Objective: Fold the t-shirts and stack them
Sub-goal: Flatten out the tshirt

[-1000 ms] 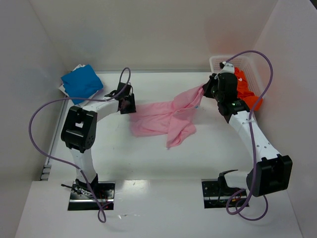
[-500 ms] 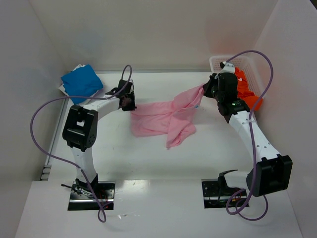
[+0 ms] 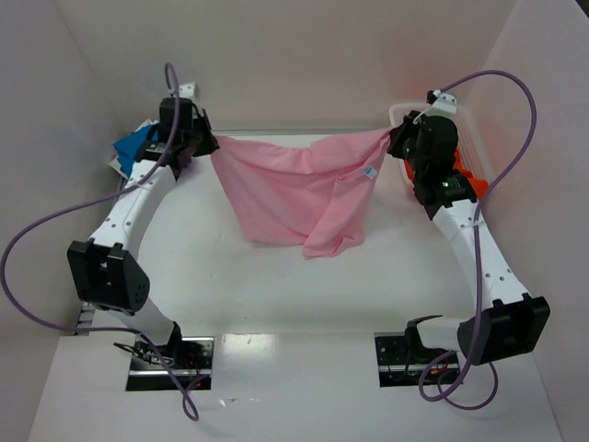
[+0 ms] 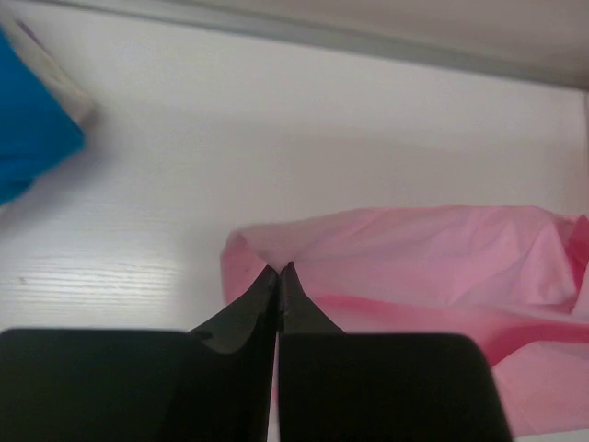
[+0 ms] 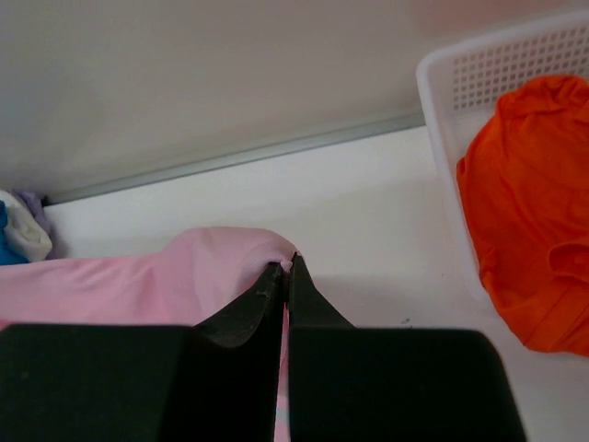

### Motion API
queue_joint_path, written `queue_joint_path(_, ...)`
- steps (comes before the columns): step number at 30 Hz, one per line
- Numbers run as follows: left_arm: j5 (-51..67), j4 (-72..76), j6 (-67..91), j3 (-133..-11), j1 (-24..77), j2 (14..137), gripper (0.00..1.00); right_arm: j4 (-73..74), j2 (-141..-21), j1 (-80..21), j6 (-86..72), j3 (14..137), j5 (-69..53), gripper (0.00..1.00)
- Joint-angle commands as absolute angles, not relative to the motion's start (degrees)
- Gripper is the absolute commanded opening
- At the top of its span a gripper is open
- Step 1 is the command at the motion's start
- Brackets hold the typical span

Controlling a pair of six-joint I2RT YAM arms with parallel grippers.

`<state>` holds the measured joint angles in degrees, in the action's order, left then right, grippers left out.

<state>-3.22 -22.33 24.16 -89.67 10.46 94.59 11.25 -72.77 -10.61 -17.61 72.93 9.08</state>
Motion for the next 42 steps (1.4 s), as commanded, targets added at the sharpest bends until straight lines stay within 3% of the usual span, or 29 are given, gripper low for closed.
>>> queue_joint_path(1,-4.04,-26.00,23.38,-93.86,8.00,91.41,0.00,7.91,-71.81,-9.50,-16.70,77.86,11.87,0.01)
queue_joint_path(15,-7.12,-28.39,21.80,-100.81,6.68,77.54,0.00,8.96,-61.62,-9.49,-15.47,84.90,14.15,0.01)
queue_joint_path(26,-16.78,-39.81,21.09,-112.40,6.68,69.69,0.00,13.70,-52.30,-9.49,-17.84,82.97,6.06,0.01)
queue_joint_path(33,-16.61,-41.48,21.09,-111.81,6.68,76.55,0.00,19.42,-46.41,-9.49,-22.76,67.08,3.26,0.01)
queue_joint_path(38,-13.28,-37.01,21.62,-102.06,6.68,78.48,0.00,18.64,-44.74,-9.49,-28.73,53.64,-1.31,0.01)
queue_joint_path(42,-11.61,-33.06,21.62,-95.28,6.68,81.20,0.00,18.11,-47.80,-9.49,-29.97,50.11,-0.80,0.01)
